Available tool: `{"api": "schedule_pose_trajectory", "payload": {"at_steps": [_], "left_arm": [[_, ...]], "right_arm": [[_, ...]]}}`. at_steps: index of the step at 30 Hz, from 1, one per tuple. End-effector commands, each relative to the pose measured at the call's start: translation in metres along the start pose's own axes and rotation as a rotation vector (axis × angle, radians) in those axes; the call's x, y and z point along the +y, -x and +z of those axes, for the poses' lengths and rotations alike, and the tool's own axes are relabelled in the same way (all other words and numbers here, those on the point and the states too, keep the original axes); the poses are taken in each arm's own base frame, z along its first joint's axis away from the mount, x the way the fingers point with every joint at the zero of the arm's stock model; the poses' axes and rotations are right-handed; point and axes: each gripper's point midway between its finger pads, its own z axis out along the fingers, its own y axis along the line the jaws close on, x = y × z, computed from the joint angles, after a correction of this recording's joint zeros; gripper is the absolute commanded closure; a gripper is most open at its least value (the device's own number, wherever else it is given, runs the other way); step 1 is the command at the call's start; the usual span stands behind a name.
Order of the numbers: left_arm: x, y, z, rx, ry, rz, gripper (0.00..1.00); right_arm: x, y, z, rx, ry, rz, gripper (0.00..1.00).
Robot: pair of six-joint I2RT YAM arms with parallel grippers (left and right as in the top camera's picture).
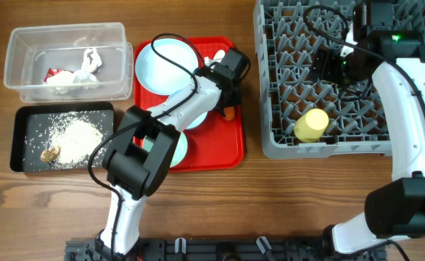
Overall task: Sort waste into correct bins and load items into the dishwasher rack
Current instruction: 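Grasp the carrot on the red tray with the left gripper, then carry the carrot left and drop it onto the black tray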
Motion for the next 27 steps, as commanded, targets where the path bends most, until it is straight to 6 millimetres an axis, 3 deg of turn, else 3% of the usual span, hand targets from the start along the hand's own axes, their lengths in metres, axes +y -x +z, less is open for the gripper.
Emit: {"api": "schedule_pose_trajectory", "payload": {"at_steps": [1,6,9,11,18,21,23,27], "left_arm": [[0.004,0.006,0.007,-0.018,0.024,-0.027,0.79],[-0.001,0.002,0.007,-0.002,0.000,-0.024,0.82],[-0.005,0.006,-0.007,0.000,-0.030,-0.030,0.82],[-0.007,0.018,-0.030,-0.024,-0.048,-0.029,0.82],[-0.004,0.071,-0.179,-0.205,-0.162,0.002,0.86],[0.033,0.085,-0.234,-0.302,-0.129,-0.056,0.86],[0.063,0.088,-0.254,-0.333,-0.071,-0.097,0.85],[0.161,0.088,-0.283,-0.349,0.154,-0.239,0.85]], "right_arm": [[0.003,0.002,-0.016,-0.039,0.012,-0.027,0.07],[0.003,0.001,-0.016,-0.033,0.010,-0.027,0.07],[0.003,0.001,-0.016,-0.032,0.010,-0.030,0.07],[0.003,0.001,-0.016,-0.032,0.009,-0.031,0.07],[0.005,0.002,-0.016,-0.036,0.023,-0.034,0.06],[0.006,0.002,-0.016,-0.035,0.027,-0.035,0.06],[0.006,0.002,-0.016,-0.035,0.027,-0.034,0.05],[0.009,0.003,-0.016,-0.042,0.043,-0.034,0.06]]}}
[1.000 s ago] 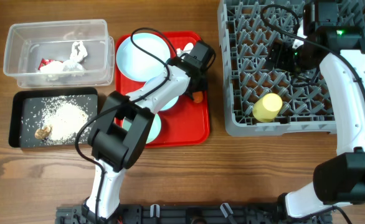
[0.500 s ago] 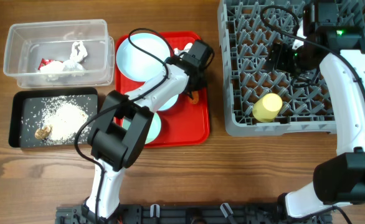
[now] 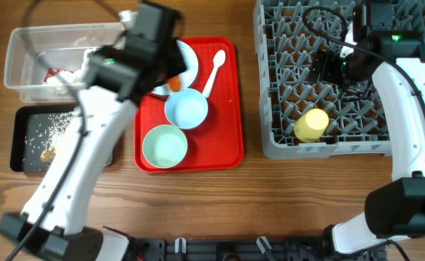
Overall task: Sort waste into correct bins and load items into the dishwasher rack
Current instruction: 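Carry the carrot left and drop it onto the black tray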
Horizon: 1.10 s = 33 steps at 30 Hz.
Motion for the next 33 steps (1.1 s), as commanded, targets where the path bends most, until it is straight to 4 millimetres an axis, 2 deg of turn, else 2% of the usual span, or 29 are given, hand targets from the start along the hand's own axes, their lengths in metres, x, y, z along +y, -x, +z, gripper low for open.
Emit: {"api": "schedule_pose_trajectory", "payload": {"at_steps": [1,5,6,7,9,12,15,18,21,24,25,26,27,29,31,33], "left_arm": [[0.089,0.026,-0.014,-0.057,0.257,-0.088,0.84],[0.183,0.030,-0.014,-0.003,0.465,-0.276,0.86],[0.212,0.027,-0.009,0.023,0.517,-0.354,0.88],[0.231,0.022,-0.005,0.052,0.540,-0.405,0.88],[0.262,0.003,0.005,0.121,0.563,-0.537,0.88],[0.291,-0.027,0.022,0.221,0.555,-0.664,0.95],[0.321,-0.062,0.050,0.258,0.581,-0.737,0.96],[0.334,-0.085,0.083,0.237,0.560,-0.766,0.92],[0.343,-0.104,0.110,0.176,0.548,-0.806,0.78],[0.346,-0.107,0.116,0.156,0.541,-0.804,0.76],[0.346,-0.106,0.117,0.151,0.539,-0.803,0.67],[0.346,-0.105,0.117,0.146,0.536,-0.803,0.42],[0.346,-0.104,0.117,0.146,0.535,-0.803,0.36],[0.343,-0.095,0.110,0.136,0.528,-0.792,0.34],[0.339,-0.076,0.097,0.107,0.516,-0.790,0.34],[0.315,-0.038,0.071,0.087,0.409,-0.707,0.34]], "right_arm": [[0.010,0.006,-0.016,-0.052,0.049,-0.017,0.05],[0.010,0.007,-0.016,-0.058,0.051,-0.011,0.04],[0.010,0.007,-0.016,-0.056,0.050,-0.011,0.04],[0.010,0.007,-0.016,-0.055,0.050,-0.010,0.04],[0.010,0.007,-0.016,-0.056,0.050,-0.011,0.03],[0.010,0.007,-0.016,-0.056,0.050,-0.010,0.03],[0.010,0.008,-0.016,-0.059,0.051,-0.011,0.03],[0.010,0.007,-0.016,-0.057,0.051,-0.010,0.03],[0.010,0.005,-0.016,-0.049,0.048,-0.015,0.03],[0.010,0.005,-0.016,-0.049,0.047,-0.036,0.03],[0.010,0.005,-0.016,-0.049,0.048,-0.036,0.03],[0.010,0.005,-0.016,-0.049,0.048,-0.036,0.03],[0.010,0.006,-0.016,-0.051,0.048,-0.037,0.03],[0.011,0.008,-0.016,-0.059,0.050,-0.038,0.03],[0.011,0.009,-0.016,-0.064,0.052,-0.038,0.03],[0.011,0.009,-0.017,-0.065,0.053,-0.039,0.03]]}}
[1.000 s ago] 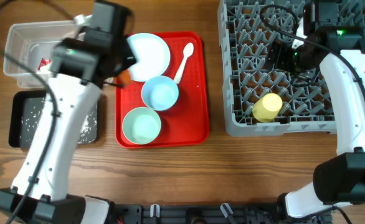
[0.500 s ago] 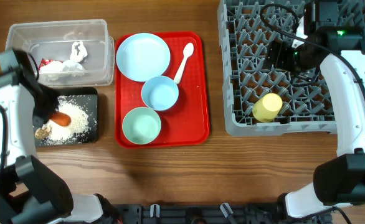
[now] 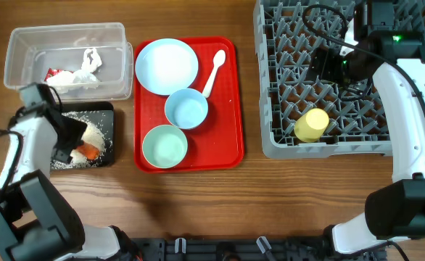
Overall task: Sort waste into correct bins and load items into the dishwasher rack
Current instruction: 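Carry the carrot left and drop it onto the black tray, then move the right gripper to the blue bowl and grasp its rim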
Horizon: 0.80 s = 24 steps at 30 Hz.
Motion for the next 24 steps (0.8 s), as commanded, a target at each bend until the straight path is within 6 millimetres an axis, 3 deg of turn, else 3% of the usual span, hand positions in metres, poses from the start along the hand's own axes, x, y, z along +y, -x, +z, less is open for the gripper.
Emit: {"api": "schedule_pose_trajectory", "payload": {"at_steps": [1,3,5,8,10,16,20,21,24], "left_arm": [[-0.047,0.027,-0.081,-0.061,-0.225,0.139,0.34],[-0.065,0.018,-0.118,-0.043,-0.326,0.267,0.35],[-0.088,-0.010,-0.152,-0.037,-0.429,0.450,0.33],[-0.109,-0.067,-0.164,0.004,-0.483,0.730,0.33],[-0.121,-0.115,-0.163,0.038,-0.475,0.953,0.38],[-0.136,-0.201,-0.140,0.113,-0.398,1.244,0.41],[-0.135,-0.237,-0.120,0.173,-0.347,1.365,0.42],[-0.135,-0.244,-0.117,0.182,-0.340,1.381,0.47],[-0.140,-0.251,-0.116,0.179,-0.350,1.372,0.50]], "right_arm": [[0.008,0.005,-0.014,-0.041,0.033,-0.029,0.03],[0.012,0.004,-0.014,-0.038,0.056,-0.030,0.03],[0.018,0.007,-0.015,-0.049,0.092,-0.033,0.03],[0.020,0.012,-0.015,-0.068,0.098,-0.036,0.03],[0.020,0.012,-0.015,-0.068,0.098,-0.037,0.03],[0.024,0.010,-0.015,-0.062,0.118,-0.039,0.03],[0.037,0.007,-0.015,-0.052,0.150,-0.065,0.03],[0.040,0.005,-0.015,-0.050,0.152,-0.074,0.03],[0.071,-0.002,-0.016,-0.041,0.223,-0.133,0.03]]}}
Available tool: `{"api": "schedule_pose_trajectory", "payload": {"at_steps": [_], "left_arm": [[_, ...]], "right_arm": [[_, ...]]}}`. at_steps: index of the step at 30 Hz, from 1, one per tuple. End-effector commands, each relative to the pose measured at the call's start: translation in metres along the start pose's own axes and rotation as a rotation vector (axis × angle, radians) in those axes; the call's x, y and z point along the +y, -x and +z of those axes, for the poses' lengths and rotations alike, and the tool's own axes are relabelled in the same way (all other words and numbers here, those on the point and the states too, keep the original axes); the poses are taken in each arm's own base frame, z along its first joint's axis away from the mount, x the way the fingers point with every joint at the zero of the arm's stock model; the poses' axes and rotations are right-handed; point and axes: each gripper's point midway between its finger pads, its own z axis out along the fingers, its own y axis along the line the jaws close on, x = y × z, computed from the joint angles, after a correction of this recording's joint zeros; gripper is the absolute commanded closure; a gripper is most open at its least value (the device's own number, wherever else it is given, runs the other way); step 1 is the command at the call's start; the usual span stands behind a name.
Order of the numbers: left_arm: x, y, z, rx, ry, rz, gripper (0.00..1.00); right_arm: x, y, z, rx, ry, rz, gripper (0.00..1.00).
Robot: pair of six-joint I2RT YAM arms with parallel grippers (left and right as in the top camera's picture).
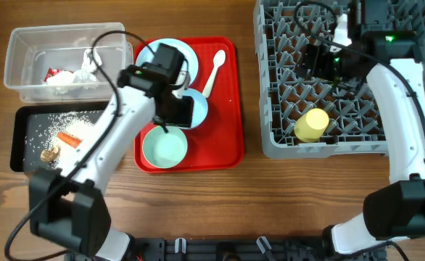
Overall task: Sort waste into correct bins and load items into the dishwasher rack
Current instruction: 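Move the right gripper to the blue bowl and grasp its rim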
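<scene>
My left gripper (176, 110) hangs over the red tray (227, 138), covering part of the blue bowl (198, 109); its jaws look apart with nothing in them. A green bowl (164, 146) sits just in front of it. Behind it lie a pale blue plate (191, 54) and a white spoon (214, 69). An orange scrap (68, 138) lies in the black tray (24, 119) among rice. My right gripper (312, 61) hovers over the grey dishwasher rack (270, 87), its jaws too dark to read. A yellow cup (311, 125) lies in the rack.
A clear plastic bin (24, 43) with crumpled paper and a red wrapper stands at the back left, behind the black tray. A brown crumb (49, 154) lies in the rice. The left arm's links cross from the front left over the black tray's right edge.
My left gripper was over the black tray with the orange scrap; now it is over the blue bowl on the red tray, and the scrap lies in the rice. The right gripper has shifted slightly left.
The left gripper was first at an orange scrap on the red tray's right side. Then the arm was raised toward the clear bin with the scrap. Then it was over the black tray. Now the scrap rests there and the gripper is back over the red tray.
</scene>
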Motion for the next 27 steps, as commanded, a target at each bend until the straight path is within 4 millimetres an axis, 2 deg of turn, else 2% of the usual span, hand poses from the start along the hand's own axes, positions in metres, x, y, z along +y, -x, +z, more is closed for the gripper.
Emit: {"api": "schedule_pose_trajectory", "payload": {"at_steps": [1,3,4,5,7,9,11,16,18,21,23,24,25,26,27], "left_arm": [[-0.003,0.008,0.000,-0.031,0.001,-0.012,0.50],[0.002,0.015,-0.006,-0.058,-0.002,-0.054,0.50],[0.008,0.020,-0.012,-0.078,-0.003,-0.097,0.49],[0.014,0.023,-0.015,-0.089,-0.004,-0.145,0.48],[0.026,0.027,-0.022,-0.108,-0.021,-0.236,0.45],[0.043,0.030,-0.027,-0.116,-0.043,-0.320,0.45],[0.056,0.032,-0.030,-0.121,-0.061,-0.378,0.45],[0.100,0.039,-0.038,-0.165,-0.055,-0.488,0.39],[0.116,0.042,-0.042,-0.191,-0.049,-0.527,0.37],[0.131,0.043,-0.045,-0.207,-0.042,-0.562,0.28],[0.135,0.043,-0.045,-0.210,-0.040,-0.572,0.21],[0.136,0.043,-0.046,-0.211,-0.039,-0.575,0.14],[0.138,0.043,-0.046,-0.216,-0.035,-0.578,0.00],[0.140,0.044,-0.046,-0.221,-0.026,-0.579,0.00],[0.144,0.046,-0.047,-0.234,-0.005,-0.579,0.00]], "right_arm": [[0.050,-0.002,-0.011,-0.032,0.133,-0.105,0.03],[0.083,-0.004,-0.011,-0.045,0.219,-0.149,0.04],[0.114,-0.006,-0.012,-0.060,0.291,-0.147,0.05],[0.131,-0.007,-0.012,-0.073,0.316,-0.152,0.06],[0.160,-0.009,-0.007,-0.105,0.333,-0.185,0.11],[0.176,-0.015,0.008,-0.128,0.275,-0.211,0.13],[0.184,-0.024,0.024,-0.110,0.239,-0.239,0.13],[0.199,-0.060,0.089,0.028,0.195,-0.370,0.13],[0.195,-0.074,0.121,0.092,0.155,-0.423,0.14],[0.183,-0.087,0.157,0.164,0.113,-0.456,0.16],[0.178,-0.092,0.171,0.191,0.099,-0.461,0.17],[0.177,-0.093,0.175,0.198,0.096,-0.473,0.20],[0.177,-0.094,0.180,0.200,0.096,-0.479,0.24],[0.177,-0.094,0.182,0.199,0.098,-0.482,0.27],[0.178,-0.094,0.185,0.198,0.098,-0.487,0.33]]}}
